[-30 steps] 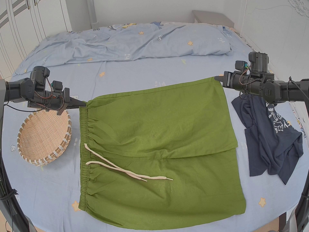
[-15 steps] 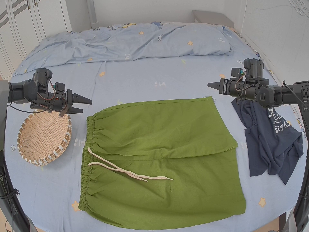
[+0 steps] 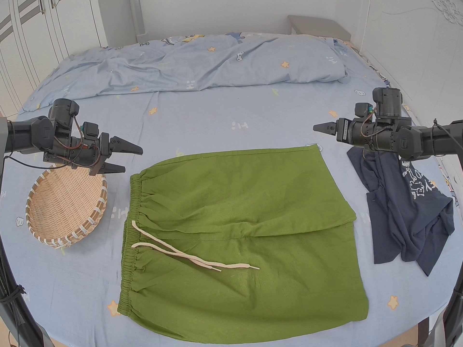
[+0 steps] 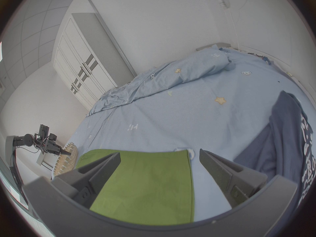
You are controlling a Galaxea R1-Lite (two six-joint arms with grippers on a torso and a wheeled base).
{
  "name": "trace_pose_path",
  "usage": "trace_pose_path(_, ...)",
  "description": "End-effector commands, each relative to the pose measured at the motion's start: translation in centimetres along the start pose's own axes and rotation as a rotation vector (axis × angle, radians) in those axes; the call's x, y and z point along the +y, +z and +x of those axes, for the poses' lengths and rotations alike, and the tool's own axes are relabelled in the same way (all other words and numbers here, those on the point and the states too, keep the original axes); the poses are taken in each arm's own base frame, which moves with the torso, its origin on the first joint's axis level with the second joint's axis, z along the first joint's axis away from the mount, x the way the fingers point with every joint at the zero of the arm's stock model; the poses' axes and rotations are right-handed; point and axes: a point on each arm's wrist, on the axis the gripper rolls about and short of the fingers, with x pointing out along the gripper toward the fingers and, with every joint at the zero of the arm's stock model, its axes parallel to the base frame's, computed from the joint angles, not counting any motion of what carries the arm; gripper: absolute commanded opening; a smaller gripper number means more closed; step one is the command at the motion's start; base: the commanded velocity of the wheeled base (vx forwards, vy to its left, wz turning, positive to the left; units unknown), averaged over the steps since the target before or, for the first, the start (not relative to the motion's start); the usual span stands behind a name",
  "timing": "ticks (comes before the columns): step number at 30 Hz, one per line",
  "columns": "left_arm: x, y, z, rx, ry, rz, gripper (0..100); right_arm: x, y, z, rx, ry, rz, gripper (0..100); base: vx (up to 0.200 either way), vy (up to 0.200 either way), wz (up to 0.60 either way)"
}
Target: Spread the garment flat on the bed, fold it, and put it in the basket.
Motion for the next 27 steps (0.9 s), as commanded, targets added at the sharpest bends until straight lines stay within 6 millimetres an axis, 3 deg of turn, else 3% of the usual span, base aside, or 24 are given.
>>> trace_pose_path(1,-4.1,-4.9,-3.2,0.056,-0.016,-0.036,100,2.6,-1.3,-8.5,0.064,-0.011,0.085,100,0.000,0.000,0.00)
trace_pose_path(5,-4.0,-10.2,-4.6,0.140,0.002,-0.138,100,3.2,-5.8,-12.0,0.173,-0.033,0.127,100,0.000,0.000,0.00)
trace_pose_path(6,-3.9,-10.4,-4.6,0.145,0.003,-0.142,100,3.2,-5.9,-12.2,0.178,-0.034,0.128,100,0.000,0.000,0.00)
trace_pose_path(7,-3.3,-13.3,-5.2,0.183,0.020,-0.199,100,3.1,-8.4,-13.5,0.230,-0.050,0.149,100,0.000,0.000,0.00)
trace_pose_path(8,-3.3,-13.3,-5.2,0.183,0.020,-0.199,100,3.1,-8.4,-13.5,0.230,-0.050,0.149,100,0.000,0.000,0.00)
trace_pose_path(10,-2.6,-17.3,-5.9,0.218,0.031,-0.261,100,3.0,-11.4,-15.1,0.265,-0.058,0.164,100,0.000,0.000,0.00)
trace_pose_path(16,-1.4,-24.2,-6.0,0.268,0.036,-0.302,100,3.0,-16.4,-16.4,0.305,-0.044,0.196,100,0.000,0.000,0.00)
trace_pose_path(27,1.7,-28.5,-5.9,0.253,0.069,-0.280,100,3.3,-17.7,-16.6,0.273,-0.023,0.216,100,0.000,0.000,0.00)
